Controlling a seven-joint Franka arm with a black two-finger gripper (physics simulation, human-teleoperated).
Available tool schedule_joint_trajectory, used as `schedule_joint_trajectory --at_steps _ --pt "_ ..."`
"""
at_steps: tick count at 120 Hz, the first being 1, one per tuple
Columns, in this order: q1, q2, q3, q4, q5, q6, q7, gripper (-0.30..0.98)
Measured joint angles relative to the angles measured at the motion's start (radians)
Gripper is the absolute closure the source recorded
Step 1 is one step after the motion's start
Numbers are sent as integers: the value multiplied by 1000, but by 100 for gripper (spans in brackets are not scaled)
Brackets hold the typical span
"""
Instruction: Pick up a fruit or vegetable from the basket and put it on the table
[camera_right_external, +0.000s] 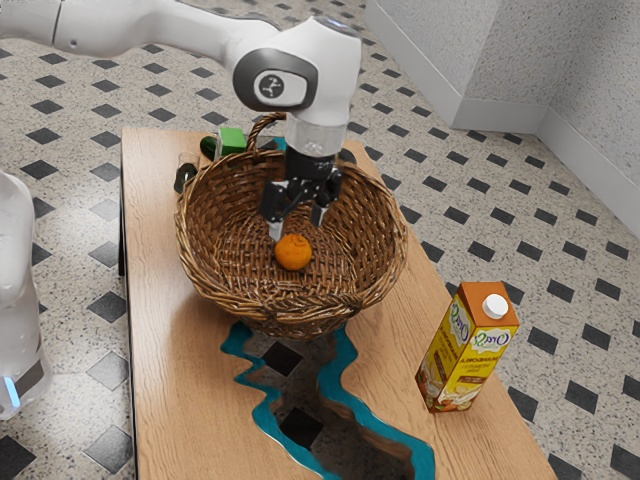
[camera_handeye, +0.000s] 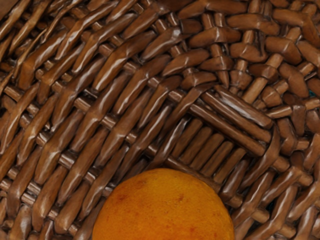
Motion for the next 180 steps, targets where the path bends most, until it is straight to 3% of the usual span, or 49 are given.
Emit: schedule_joint_trajectory --at_steps 108,129,146,161,166,180 --pt "25 69 -21 -107 -50 183 2 2" --pt "29 61 -20 -114 -68 194 1 30" --pt "21 36 -20 -112 -72 197 0 35" --pt "-30 -81 -22 -111 -67 190 -1 37" --pt "-66 -148 -51 -103 -56 177 -1 37" --pt "-150 -232 -264 43 27 126 -18 39"
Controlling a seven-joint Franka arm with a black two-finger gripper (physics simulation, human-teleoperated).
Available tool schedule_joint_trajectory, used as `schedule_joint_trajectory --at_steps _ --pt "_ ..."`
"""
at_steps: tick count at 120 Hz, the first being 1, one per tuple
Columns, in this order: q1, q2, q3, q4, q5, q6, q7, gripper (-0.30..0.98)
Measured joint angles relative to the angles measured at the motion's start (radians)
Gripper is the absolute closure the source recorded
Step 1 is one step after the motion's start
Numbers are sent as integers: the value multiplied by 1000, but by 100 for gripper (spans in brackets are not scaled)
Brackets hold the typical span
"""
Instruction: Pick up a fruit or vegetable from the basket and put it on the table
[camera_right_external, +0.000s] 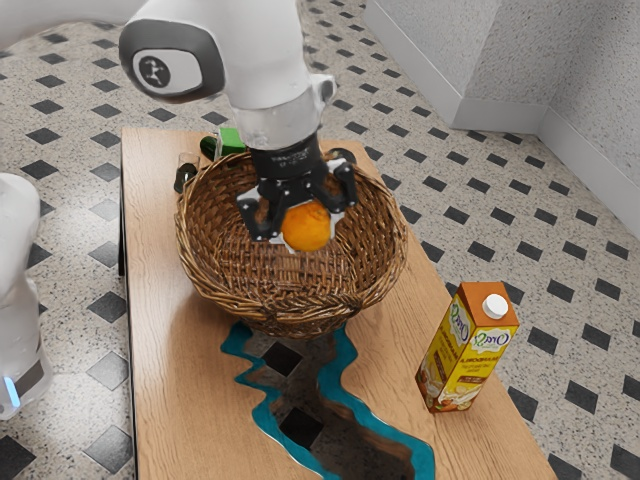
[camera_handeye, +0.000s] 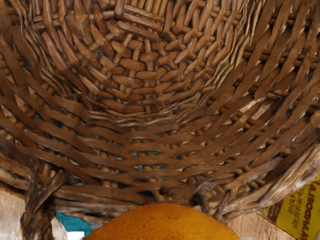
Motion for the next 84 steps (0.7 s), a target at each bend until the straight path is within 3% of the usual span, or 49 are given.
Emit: schedule_joint_trajectory --at_steps 12,25,36,56,70,74,79,84 --pt "27 40 -177 167 75 -29 -13 38" --pt "86 238 -358 349 136 -42 -26 38" --pt "95 313 -401 381 164 -40 -37 37" --pt "118 338 -355 341 186 -35 -54 12" --pt "67 378 -188 325 204 -35 -63 5" --pt "-43 419 -17 358 218 -40 -66 4" --pt "-209 449 268 427 225 -88 -78 3" --pt "-244 443 450 477 226 -154 -93 2"
